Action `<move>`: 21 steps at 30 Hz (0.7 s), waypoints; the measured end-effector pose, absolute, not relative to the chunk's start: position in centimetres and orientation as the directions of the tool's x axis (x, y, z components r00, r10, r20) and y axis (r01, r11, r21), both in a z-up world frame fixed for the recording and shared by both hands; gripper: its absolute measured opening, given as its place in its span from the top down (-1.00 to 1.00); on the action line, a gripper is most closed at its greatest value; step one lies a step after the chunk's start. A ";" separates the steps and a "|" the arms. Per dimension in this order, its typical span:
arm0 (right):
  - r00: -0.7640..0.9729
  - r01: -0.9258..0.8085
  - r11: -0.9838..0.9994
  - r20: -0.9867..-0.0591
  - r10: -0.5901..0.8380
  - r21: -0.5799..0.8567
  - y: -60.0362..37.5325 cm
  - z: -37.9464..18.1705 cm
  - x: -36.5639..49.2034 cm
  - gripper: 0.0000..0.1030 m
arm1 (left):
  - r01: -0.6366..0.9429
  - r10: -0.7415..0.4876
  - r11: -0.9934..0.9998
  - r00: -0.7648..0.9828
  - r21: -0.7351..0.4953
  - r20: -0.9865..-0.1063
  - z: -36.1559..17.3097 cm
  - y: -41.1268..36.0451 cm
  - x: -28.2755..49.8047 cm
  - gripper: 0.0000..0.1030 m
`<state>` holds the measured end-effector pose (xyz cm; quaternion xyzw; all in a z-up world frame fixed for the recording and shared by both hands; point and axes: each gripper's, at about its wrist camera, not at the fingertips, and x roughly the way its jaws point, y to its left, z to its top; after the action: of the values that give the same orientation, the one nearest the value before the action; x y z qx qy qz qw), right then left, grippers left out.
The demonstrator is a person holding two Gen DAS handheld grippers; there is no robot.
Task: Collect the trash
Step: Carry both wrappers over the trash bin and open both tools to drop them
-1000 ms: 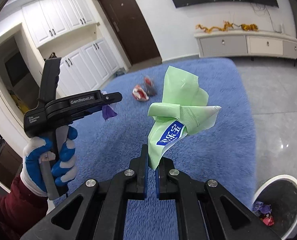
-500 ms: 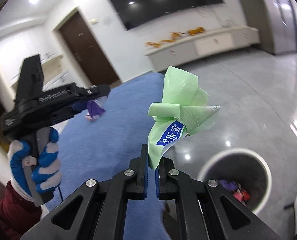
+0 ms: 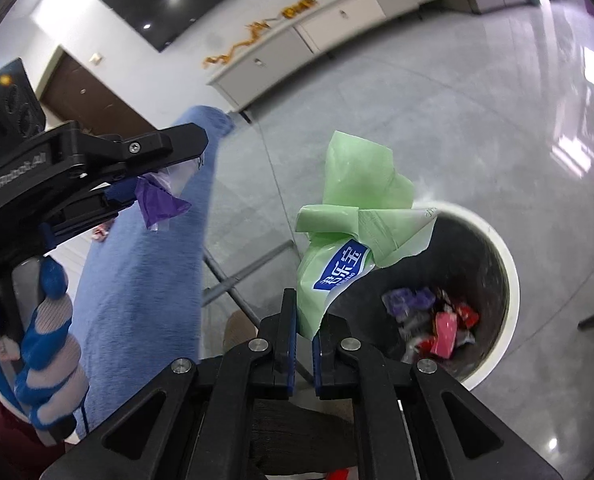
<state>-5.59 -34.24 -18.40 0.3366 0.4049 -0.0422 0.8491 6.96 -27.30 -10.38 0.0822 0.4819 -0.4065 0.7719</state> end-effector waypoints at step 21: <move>0.590 0.499 0.692 -0.789 0.171 0.522 -37.6 -23.6 -7.4 0.08 | 0.680 -0.575 0.639 0.112 -0.359 -0.810 -12.6 -28.2 7.5 -0.11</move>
<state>-7.37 -37.65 -23.56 0.3793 0.4412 -0.1016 0.8069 7.53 -28.18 -12.57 0.0511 0.5157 -0.4219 0.7439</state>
